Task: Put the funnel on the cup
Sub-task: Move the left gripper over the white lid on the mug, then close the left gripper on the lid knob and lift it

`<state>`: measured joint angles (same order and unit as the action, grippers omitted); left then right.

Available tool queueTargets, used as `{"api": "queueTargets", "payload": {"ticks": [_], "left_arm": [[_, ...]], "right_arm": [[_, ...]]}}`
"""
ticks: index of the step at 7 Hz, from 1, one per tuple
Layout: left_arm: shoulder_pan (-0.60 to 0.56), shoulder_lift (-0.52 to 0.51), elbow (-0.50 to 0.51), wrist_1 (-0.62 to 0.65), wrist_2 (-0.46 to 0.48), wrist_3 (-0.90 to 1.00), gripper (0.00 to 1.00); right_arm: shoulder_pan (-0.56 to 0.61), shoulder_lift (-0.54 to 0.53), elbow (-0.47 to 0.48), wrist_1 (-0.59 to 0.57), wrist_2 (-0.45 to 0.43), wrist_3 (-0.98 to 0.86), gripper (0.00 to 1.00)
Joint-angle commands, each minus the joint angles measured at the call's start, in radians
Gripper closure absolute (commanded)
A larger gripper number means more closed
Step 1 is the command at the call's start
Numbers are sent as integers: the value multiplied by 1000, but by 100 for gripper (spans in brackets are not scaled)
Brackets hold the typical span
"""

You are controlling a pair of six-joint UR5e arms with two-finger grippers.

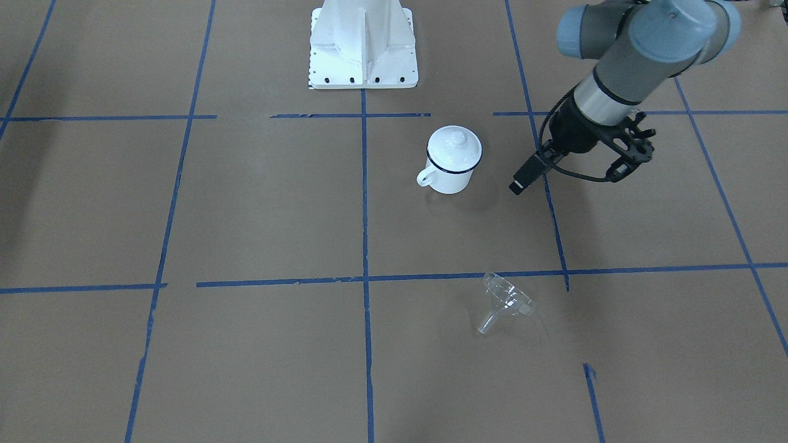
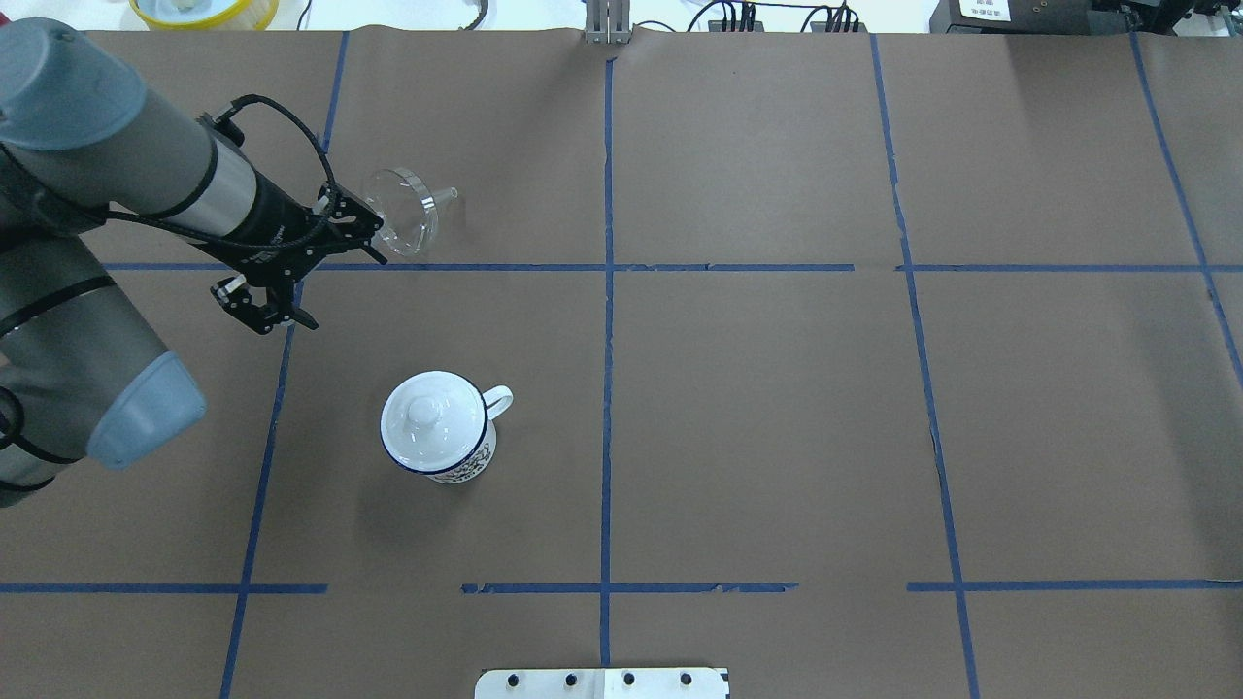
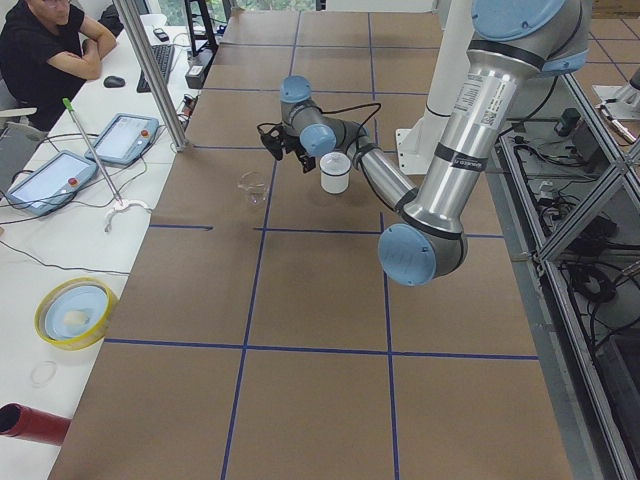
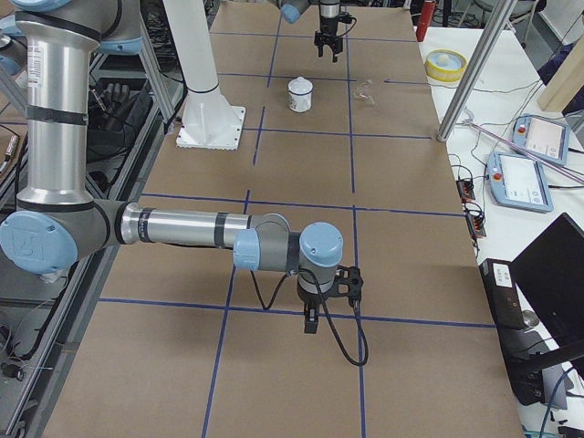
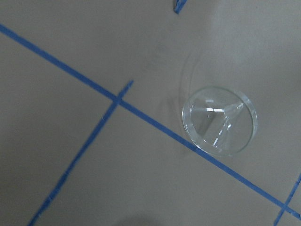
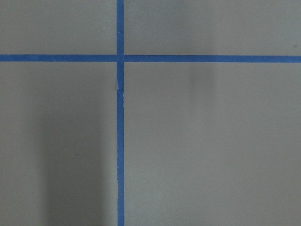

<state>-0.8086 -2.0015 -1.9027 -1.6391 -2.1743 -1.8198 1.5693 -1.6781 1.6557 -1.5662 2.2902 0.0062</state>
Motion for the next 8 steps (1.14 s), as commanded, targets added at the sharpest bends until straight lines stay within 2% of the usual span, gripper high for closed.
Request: {"api": "queueTargets", "payload": {"ticks": [1,2,3,4,6,8], "left_arm": [[101,-98,-31,207,85,-102,0],[177,-95,-54,232,169,-171,0],[208,-97,-74,287,209,-196,2],[224,-97,-76,295,214,-199,2],[275,-97,-78,294,298,-285,6],[279,-97,-78,294,300,-286,8]], "right_arm": [[0,0,-1,0,0,0,0],[0,0,1,0,0,0,0],[0,0,0,0,0,0,0],[0,0,-1,0,0,0,0],[0,0,1,0,0,0,0],[0,0,1,0,0,0,0]]}}
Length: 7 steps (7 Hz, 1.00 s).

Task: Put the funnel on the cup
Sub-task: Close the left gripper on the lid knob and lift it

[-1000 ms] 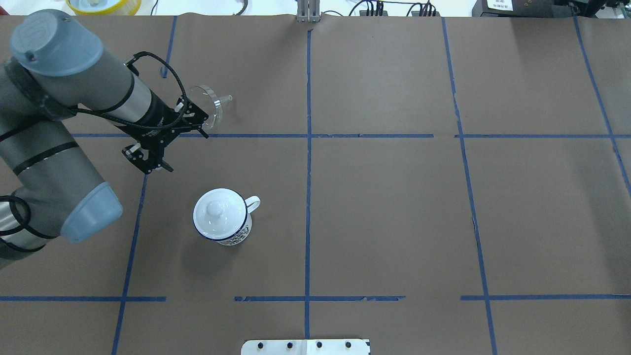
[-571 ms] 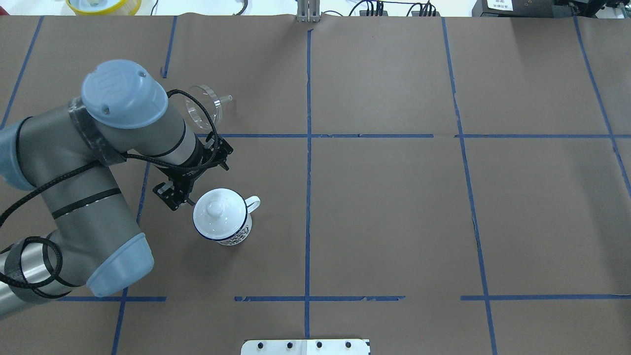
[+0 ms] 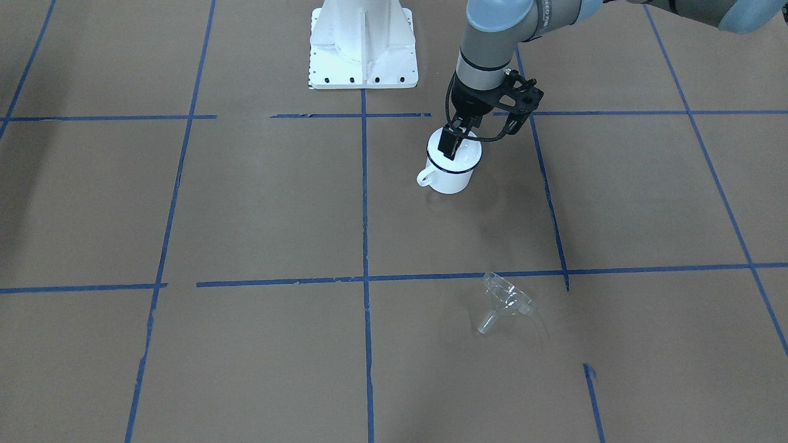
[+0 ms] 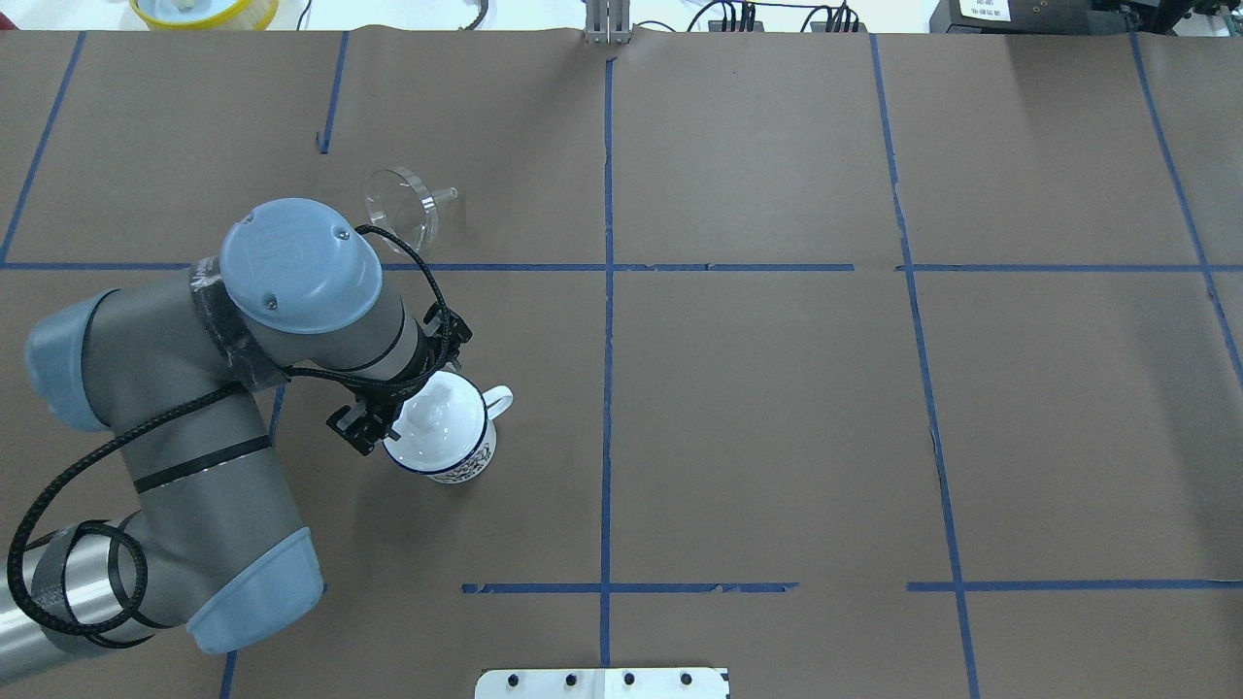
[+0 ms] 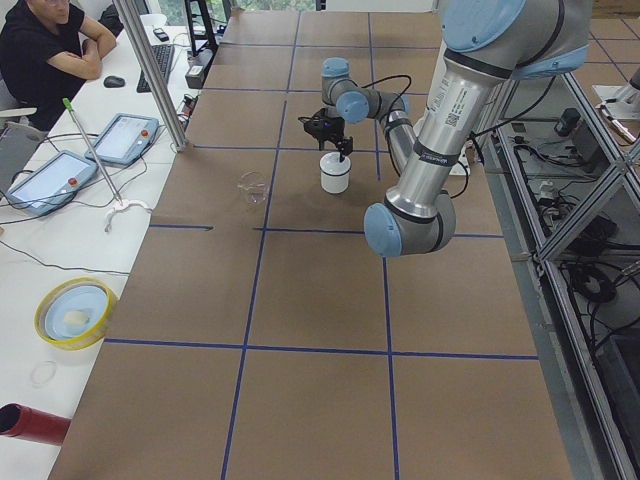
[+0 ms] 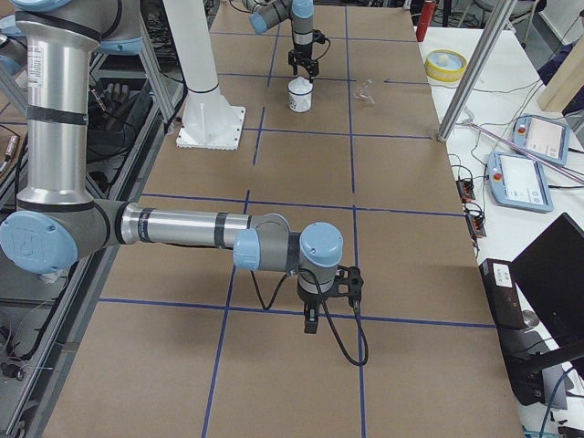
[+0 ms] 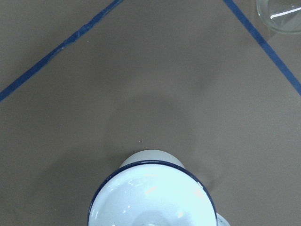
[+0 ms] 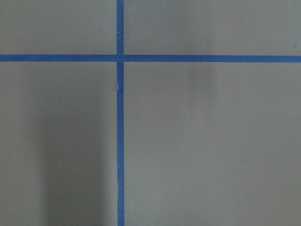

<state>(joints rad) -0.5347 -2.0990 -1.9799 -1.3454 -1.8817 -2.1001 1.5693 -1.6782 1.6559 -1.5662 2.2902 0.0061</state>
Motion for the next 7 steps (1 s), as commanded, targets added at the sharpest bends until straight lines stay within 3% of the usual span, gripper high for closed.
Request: {"api": "queueTargets", "payload": {"ticks": [1,5,6,7], "left_arm": [[6,0,0,0,7,-8,14],[21,1,0,-1,0,-9,25],[21,0,-2,-1,0,-30,55],[19,0,-22,0,0,-35,100]], "right_arm": [[0,0,-1,0,0,0,0],[0,0,1,0,0,0,0],[0,0,-1,0,0,0,0],[0,0,1,0,0,0,0]]}}
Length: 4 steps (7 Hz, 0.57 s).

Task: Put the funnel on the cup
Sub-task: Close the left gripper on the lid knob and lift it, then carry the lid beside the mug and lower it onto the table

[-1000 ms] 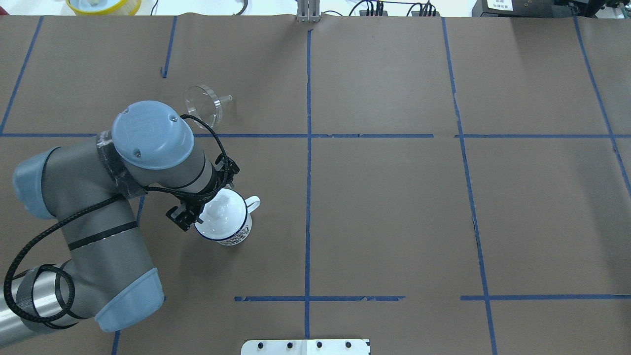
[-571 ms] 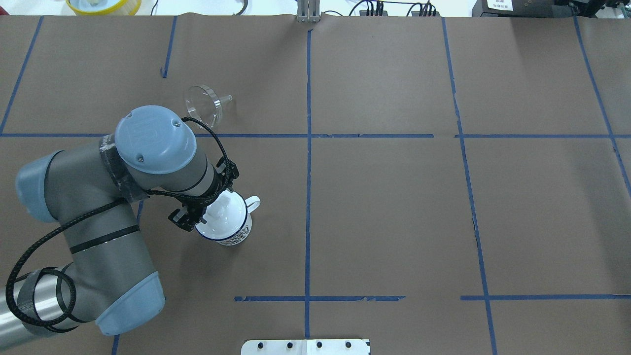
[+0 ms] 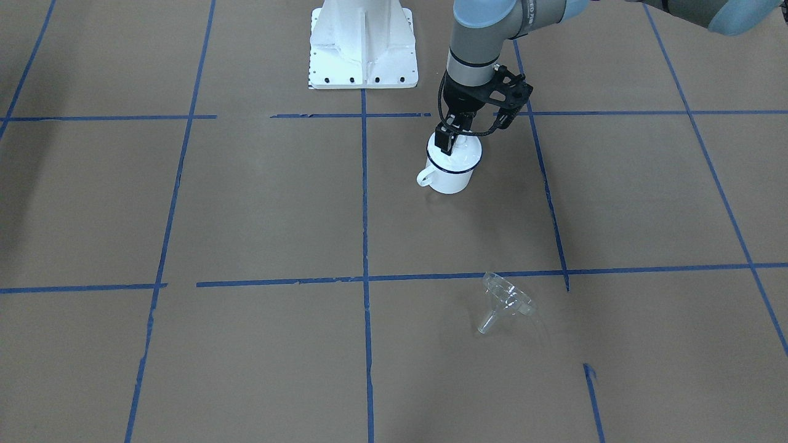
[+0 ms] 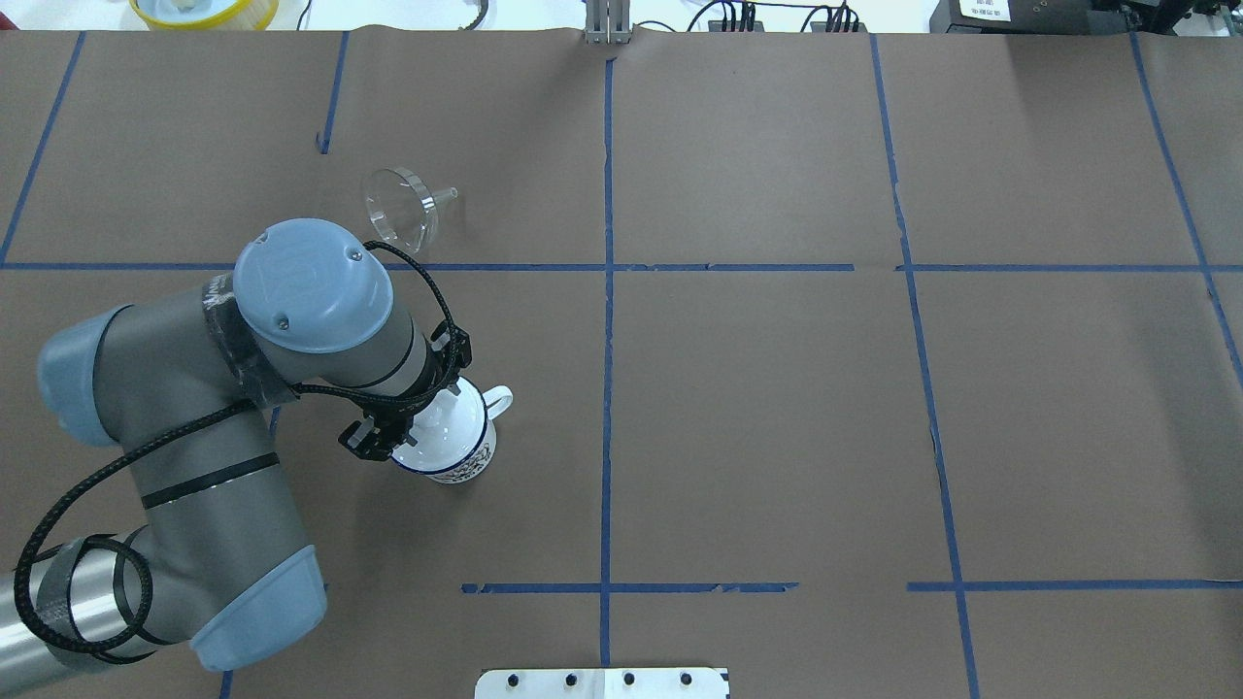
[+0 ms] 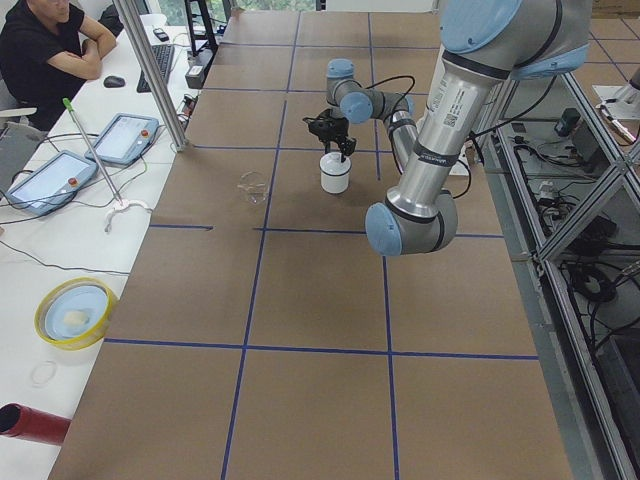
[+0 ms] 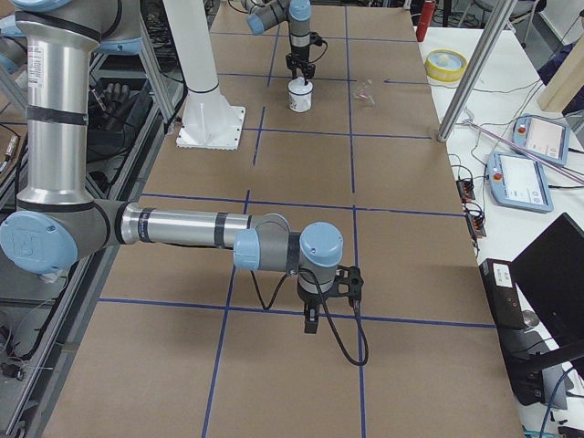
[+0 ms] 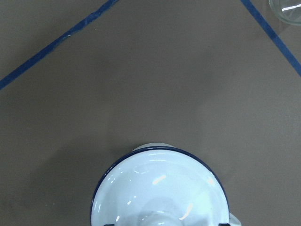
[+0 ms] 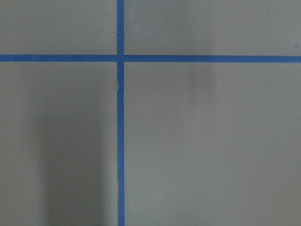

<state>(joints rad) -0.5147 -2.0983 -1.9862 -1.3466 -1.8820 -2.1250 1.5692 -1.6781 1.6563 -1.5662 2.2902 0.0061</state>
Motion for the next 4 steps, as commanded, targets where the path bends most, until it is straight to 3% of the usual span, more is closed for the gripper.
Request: {"api": "queueTargets", "payload": {"ticks": [1,2,4], "left_arm": [[-7,3,-32,3,1,-9,100],[-19,1,-37,12,1,-9,100],[-88,3,-193,162,1,11,100]], "right_arm": [[0,0,0,0,0,0,0],[0,0,0,0,0,0,0],[0,0,0,0,0,0,0]]}}
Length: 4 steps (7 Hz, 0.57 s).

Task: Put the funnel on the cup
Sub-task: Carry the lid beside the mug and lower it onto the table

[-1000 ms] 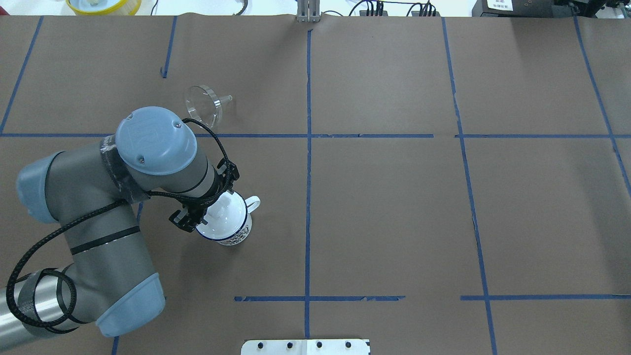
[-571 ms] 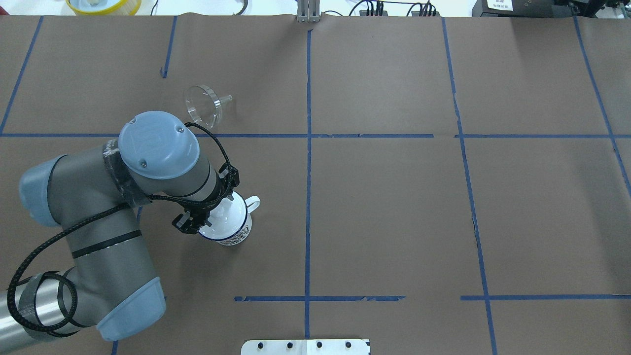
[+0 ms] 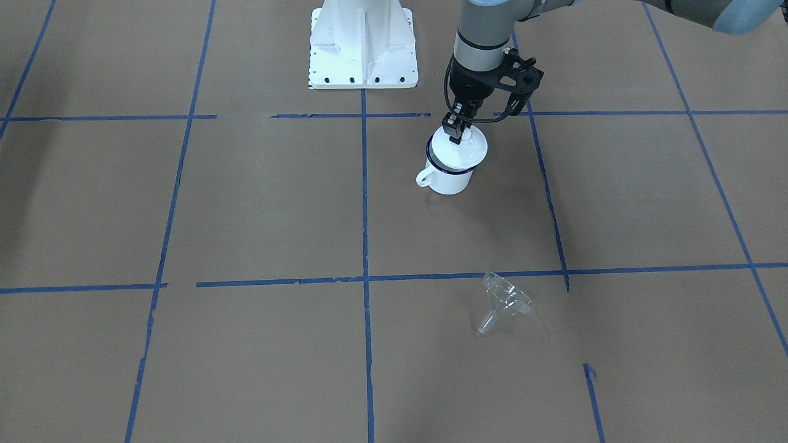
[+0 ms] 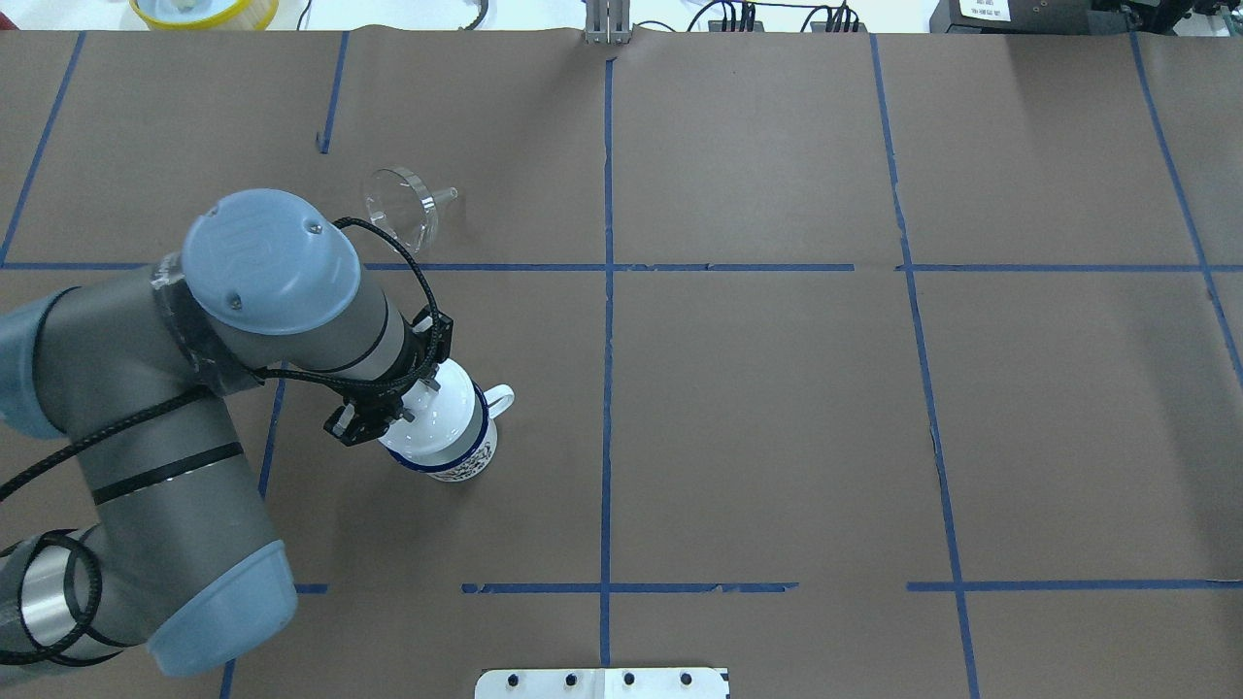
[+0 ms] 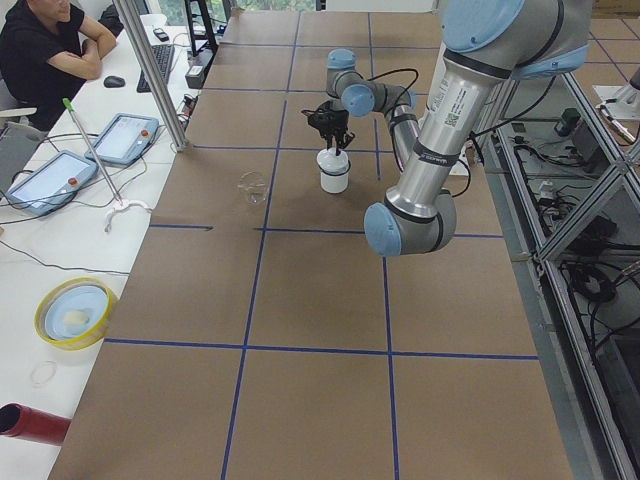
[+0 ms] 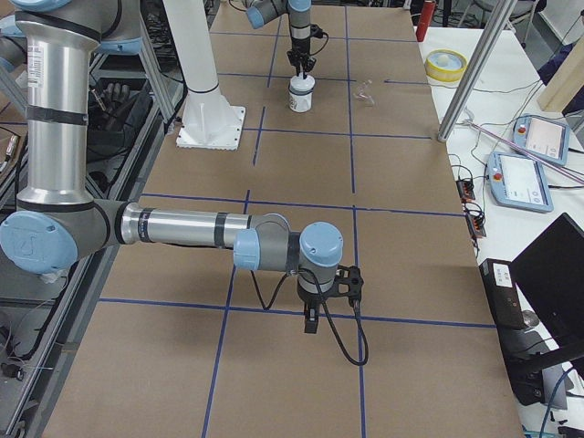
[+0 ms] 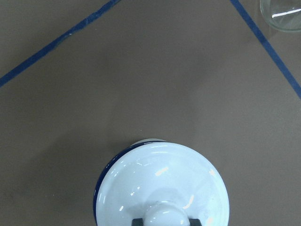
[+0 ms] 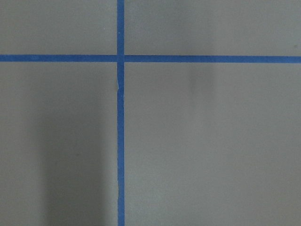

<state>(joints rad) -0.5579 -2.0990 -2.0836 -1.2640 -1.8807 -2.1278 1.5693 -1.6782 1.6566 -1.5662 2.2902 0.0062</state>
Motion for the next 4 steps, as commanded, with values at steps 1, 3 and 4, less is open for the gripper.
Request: {"api": "queueTargets", "payload": {"ticks": [1,3,4], "left_arm": [[-89,39,-120,86,-3,76,100],[-88,245,-121,-77,-6,132,100],[-88,325,-89,-195,-43,108,100]], "right_arm": [[0,0,-1,0,0,0,0],[0,0,-1,0,0,0,0],[0,0,0,0,0,0,0]]}}
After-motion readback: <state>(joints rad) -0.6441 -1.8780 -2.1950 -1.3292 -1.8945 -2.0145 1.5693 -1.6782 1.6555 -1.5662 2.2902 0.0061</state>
